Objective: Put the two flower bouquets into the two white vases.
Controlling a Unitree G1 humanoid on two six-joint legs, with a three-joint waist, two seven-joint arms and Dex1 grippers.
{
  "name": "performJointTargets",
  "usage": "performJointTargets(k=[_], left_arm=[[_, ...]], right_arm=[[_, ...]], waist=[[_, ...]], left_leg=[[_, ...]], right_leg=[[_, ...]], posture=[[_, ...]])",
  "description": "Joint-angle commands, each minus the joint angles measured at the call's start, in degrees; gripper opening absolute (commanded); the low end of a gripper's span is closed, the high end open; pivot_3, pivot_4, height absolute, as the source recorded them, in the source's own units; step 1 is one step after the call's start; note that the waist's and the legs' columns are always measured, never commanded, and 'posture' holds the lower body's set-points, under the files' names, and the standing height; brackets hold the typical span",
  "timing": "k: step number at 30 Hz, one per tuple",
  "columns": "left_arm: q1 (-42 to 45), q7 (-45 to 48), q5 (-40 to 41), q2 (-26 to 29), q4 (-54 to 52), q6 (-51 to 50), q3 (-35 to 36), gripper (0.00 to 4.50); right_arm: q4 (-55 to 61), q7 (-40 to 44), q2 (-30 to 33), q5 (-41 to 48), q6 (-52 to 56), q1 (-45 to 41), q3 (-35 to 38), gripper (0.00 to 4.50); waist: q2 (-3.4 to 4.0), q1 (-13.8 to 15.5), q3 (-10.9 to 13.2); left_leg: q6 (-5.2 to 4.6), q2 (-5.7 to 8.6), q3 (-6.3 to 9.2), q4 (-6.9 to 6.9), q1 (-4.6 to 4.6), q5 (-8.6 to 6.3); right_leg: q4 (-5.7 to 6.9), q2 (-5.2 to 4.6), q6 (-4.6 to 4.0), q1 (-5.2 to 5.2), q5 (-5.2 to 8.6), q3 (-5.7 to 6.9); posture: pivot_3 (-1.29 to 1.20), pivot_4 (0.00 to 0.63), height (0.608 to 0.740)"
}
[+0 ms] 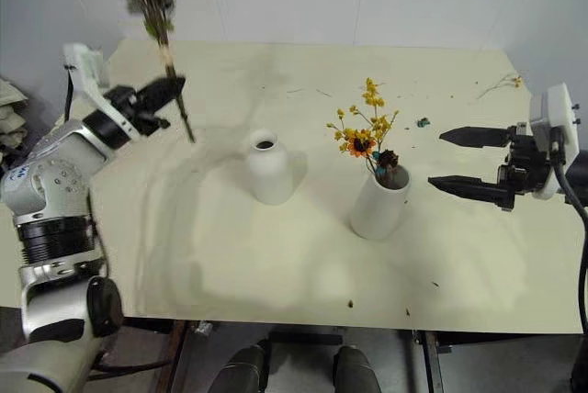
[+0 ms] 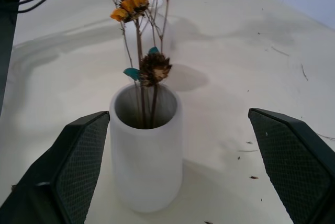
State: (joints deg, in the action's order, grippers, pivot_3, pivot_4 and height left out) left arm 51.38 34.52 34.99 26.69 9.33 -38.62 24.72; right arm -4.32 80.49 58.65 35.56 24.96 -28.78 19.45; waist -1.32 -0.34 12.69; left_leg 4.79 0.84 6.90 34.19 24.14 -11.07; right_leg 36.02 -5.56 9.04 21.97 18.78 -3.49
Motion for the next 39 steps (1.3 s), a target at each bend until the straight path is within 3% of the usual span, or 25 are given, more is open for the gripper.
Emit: performJointTargets(k=[1, 11, 21, 32, 39], left_arm=[[3.75, 5.27, 9.09, -1.97, -1.95, -0.11, 1.75, 0.01], [4.91, 16.86, 7.97, -5.18, 2.24, 4.25, -8.49, 0.01], [4.48, 24.2, 0.46, -7.19, 9.78, 22.92, -11.92, 0.01], [5.64, 26.57, -4.15, -8.85, 21.59, 34.79, -12.51, 0.01], [5.98, 27.63, -4.16, -10.04, 26.12, 37.27, -12.06, 0.01]], right_arm=[[5.82, -3.36, 0.28, 3.58, 1.63, 2.27, 6.11, 4.5], [16.37, -15.78, -3.86, 17.29, 11.02, 2.38, 12.81, 4.5], [20.87, -19.74, -5.11, 20.14, 11.5, 8.06, 13.96, 4.5], [22.1, -22.63, -5.63, 21.54, 10.85, 9.78, 14.18, 4.5], [22.06, -23.38, -5.62, 21.65, 10.4, 9.91, 14.32, 4.5]], waist=[[0.0, 0.09, 0.0], [0.01, 0.12, -0.01], [0.03, 0.09, -0.02], [0.02, 0.18, -0.02], [0.02, 0.15, -0.01]], left_leg=[[-0.01, 0.0, 0.0, 0.01, -0.01, 0.0], [-0.29, 0.0, 0.04, 0.23, -0.06, -0.01], [-0.35, 0.02, 0.02, 0.27, -0.07, -0.03], [-0.43, 0.03, 0.04, 0.26, -0.05, -0.02], [-0.47, 0.03, 0.04, 0.23, -0.04, -0.04]], right_leg=[[0.03, 0.02, 0.0, 0.01, 0.0, 0.0], [0.13, 0.07, 0.02, -0.12, -0.2, -0.02], [-0.04, 0.07, 0.06, -0.22, -0.28, -0.02], [-0.05, 0.06, 0.08, -0.22, -0.29, -0.01], [-0.09, 0.06, 0.09, -0.22, -0.3, -0.01]], posture=[[0.0, 0.15, 0.74], [0.0, 0.15, 0.74], [0.0, 0.15, 0.74], [0.0, 0.15, 0.74], [0.0, 0.15, 0.74]])
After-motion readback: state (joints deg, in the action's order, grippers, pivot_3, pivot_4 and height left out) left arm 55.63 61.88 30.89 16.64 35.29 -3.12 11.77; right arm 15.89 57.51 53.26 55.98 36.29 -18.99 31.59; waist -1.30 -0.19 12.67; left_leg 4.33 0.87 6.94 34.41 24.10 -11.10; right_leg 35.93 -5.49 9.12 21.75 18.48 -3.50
